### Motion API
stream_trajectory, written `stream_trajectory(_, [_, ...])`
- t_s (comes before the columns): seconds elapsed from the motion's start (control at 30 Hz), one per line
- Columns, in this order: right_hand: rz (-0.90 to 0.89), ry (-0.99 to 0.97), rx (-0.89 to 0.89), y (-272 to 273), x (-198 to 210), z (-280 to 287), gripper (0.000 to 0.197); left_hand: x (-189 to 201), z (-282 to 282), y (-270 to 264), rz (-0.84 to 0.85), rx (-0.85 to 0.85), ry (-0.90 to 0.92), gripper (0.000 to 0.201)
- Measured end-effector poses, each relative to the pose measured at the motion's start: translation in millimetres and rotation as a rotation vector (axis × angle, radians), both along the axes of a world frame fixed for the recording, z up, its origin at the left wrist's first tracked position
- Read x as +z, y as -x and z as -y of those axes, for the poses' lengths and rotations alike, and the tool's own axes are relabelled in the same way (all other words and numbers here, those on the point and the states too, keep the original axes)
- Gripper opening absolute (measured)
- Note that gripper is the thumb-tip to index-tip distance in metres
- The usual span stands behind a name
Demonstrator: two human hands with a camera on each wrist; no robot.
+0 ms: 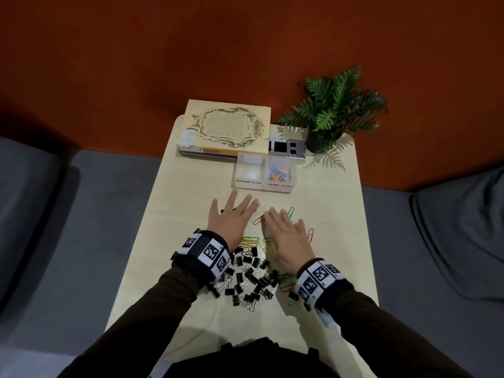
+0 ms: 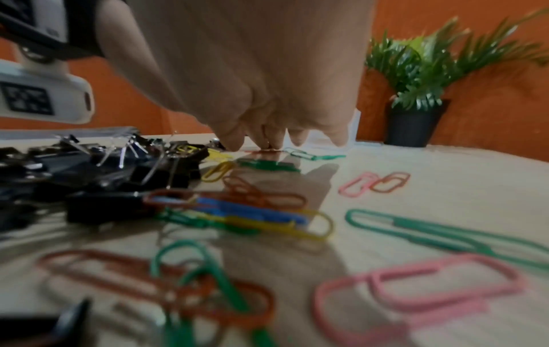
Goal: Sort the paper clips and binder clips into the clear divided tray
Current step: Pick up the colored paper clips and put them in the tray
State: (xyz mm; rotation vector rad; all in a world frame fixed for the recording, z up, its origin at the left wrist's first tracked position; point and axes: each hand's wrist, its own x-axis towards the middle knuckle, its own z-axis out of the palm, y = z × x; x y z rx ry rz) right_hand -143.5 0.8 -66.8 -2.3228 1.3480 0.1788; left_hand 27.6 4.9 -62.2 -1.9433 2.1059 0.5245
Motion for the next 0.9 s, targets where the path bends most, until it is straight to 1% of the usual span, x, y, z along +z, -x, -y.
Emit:
stream_trajectory(0.07, [-0.025, -0.010, 0.037, -8.5, -5.1, -5.0, 0.060, 0.7, 0.8, 6.6, 0.020, -0.050, 0.008, 0.088])
stream_trajectory(0.13, [-0.059, -0.021, 0.025, -5.8, -9.7, -6.0, 0.056, -0.8, 2.1, 5.4, 0.076, -0.059, -0.030, 0.084])
stream_trajectory(0.23, [-0.053, -0.011, -0.049, 12.1, -7.7, -3.4, 0.054, 3.8, -1.0, -10.0, 0.083, 0.037, -0.051, 0.084])
stream_trajectory(0.27, [-0.044, -0.002, -0.035, 16.8, -5.5, -4.0, 0.054, 7.6, -4.3, -15.2, 0.064, 0.070, -0.038, 0.085])
stream_trajectory(0.3, [-0.030, -0.001, 0.017, 18.8, -2.1, -6.4, 0.054, 12.3, -9.2, -19.0, 0.041, 0.091, -0.022, 0.087])
stream_trajectory(0.37, [-0.017, -0.017, 0.193, 14.5, 2.6, -15.5, 0.058, 21.7, -23.1, -20.4, -0.006, 0.097, 0.012, 0.088])
stream_trajectory(0.4, [-0.035, -0.019, 0.278, 11.0, 2.0, -20.4, 0.060, 25.0, -31.7, -18.4, -0.026, 0.085, 0.020, 0.088])
stream_trajectory(0.43, [-0.064, -0.014, 0.328, 9.1, -0.8, -23.4, 0.060, 26.8, -40.6, -16.0, -0.041, 0.075, 0.016, 0.088])
stream_trajectory(0.47, [-0.087, -0.008, 0.328, 9.8, -3.9, -23.9, 0.060, 26.8, -49.4, -14.1, -0.051, 0.075, 0.005, 0.087])
stream_trajectory(0.5, [-0.093, -0.003, 0.281, 12.9, -5.2, -22.6, 0.060, 25.8, -57.6, -13.3, -0.060, 0.090, -0.007, 0.088])
stream_trajectory(0.57, [-0.055, 0.001, 0.136, 20.7, -2.5, -18.7, 0.065, 24.2, -70.9, -13.2, -0.077, 0.142, -0.012, 0.089])
stream_trajectory(0.6, [-0.035, 0.004, 0.103, 22.1, 0.0, -18.6, 0.067, 24.4, -76.7, -11.9, -0.083, 0.156, -0.009, 0.090])
stream_trajectory(0.63, [-0.020, 0.008, 0.110, 20.4, 2.6, -20.5, 0.068, 25.1, -81.7, -8.5, -0.093, 0.149, -0.007, 0.090])
stream_trajectory(0.7, [0.004, -0.006, 0.160, 11.5, 4.1, -27.5, 0.067, 26.4, -91.2, 4.7, -0.123, 0.070, -0.004, 0.091])
stream_trajectory(0.77, [0.004, -0.036, 0.164, 6.8, -0.6, -31.2, 0.068, 25.6, -98.4, 19.5, -0.123, -0.036, -0.016, 0.085])
stream_trajectory(0.83, [-0.008, -0.053, 0.119, 13.9, -4.0, -27.3, 0.069, 22.0, -102.5, 25.4, -0.087, -0.083, -0.057, 0.080])
stream_trajectory(0.9, [0.000, -0.044, 0.054, 28.4, -1.7, -21.8, 0.069, 20.1, -102.8, 22.4, -0.037, -0.077, -0.081, 0.080])
